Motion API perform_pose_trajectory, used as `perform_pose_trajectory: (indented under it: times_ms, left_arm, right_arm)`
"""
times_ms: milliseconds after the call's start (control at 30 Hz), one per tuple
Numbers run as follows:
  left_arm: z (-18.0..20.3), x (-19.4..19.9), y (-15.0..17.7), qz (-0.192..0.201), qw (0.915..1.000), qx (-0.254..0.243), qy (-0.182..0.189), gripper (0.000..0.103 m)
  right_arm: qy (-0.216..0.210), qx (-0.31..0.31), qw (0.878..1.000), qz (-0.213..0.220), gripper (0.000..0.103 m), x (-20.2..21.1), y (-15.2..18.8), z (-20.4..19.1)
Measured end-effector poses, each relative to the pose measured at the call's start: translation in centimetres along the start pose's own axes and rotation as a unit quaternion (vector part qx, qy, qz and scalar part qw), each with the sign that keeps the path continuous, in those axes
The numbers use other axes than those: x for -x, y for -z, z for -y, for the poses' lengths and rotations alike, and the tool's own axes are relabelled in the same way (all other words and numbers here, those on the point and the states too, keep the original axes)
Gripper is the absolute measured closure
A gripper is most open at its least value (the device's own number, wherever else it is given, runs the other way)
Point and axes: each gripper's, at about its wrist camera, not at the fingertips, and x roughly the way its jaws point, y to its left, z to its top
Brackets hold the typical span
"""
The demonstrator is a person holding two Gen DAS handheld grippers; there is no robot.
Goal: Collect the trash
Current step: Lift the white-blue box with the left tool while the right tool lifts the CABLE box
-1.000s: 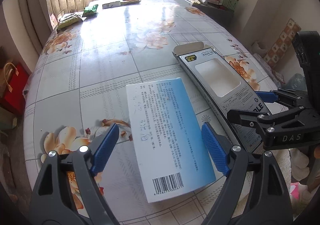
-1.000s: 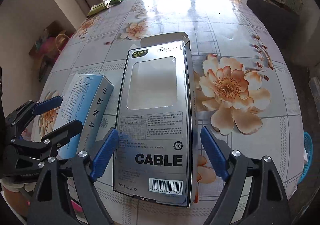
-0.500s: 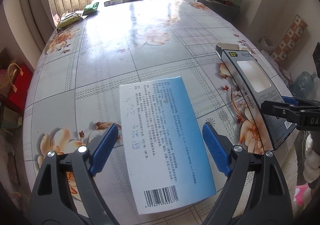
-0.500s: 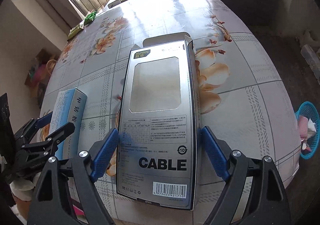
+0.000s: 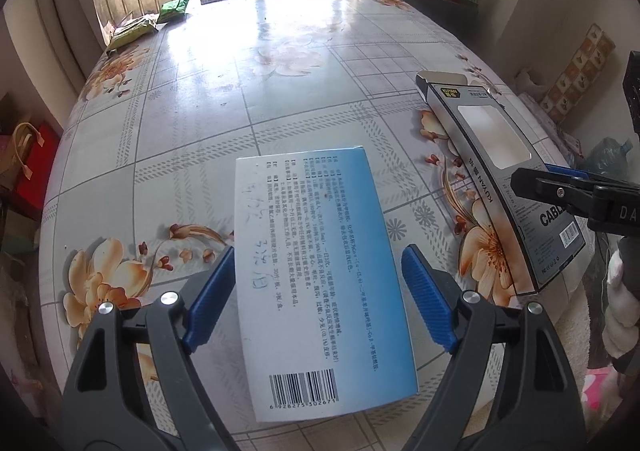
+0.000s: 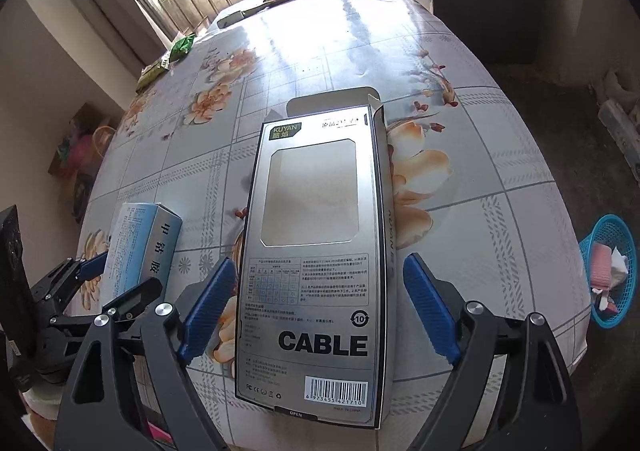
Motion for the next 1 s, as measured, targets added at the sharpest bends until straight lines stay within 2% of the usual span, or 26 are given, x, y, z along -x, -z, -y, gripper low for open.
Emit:
perform_pose_trajectory:
  times_ms: [200, 533, 767, 1000]
  left_arm:
    - [-0.4, -1.3, -0.9, -0.015, 0.9997, 0.017, -0.007, 0.023]
    - [0.2, -1.9, -1.4, -0.002, 0.9995, 0.005, -0.030, 0.023]
    - [0.1, -1.9, -1.6, 0.002, 0.9994, 0.007, -0.033, 0.033]
    - [0.0, -1.8, -1.6, 0.005, 0.9993, 0.003, -0.037, 0.033]
  right_arm:
    - [0.016, 0.032, 0.999, -0.007, 0.015, -1.3, -0.9, -1.9]
    - [0.039, 0.038, 0.998, -0.020, 0.015, -3.2, -1.8, -2.7]
    - [0.071, 0.048, 0.996, -0.010, 0.014, -3.8, -2.2, -3.0]
    - [0.070, 0.045, 0.997, -0.005, 0.016, -3.2, -1.4, -2.6]
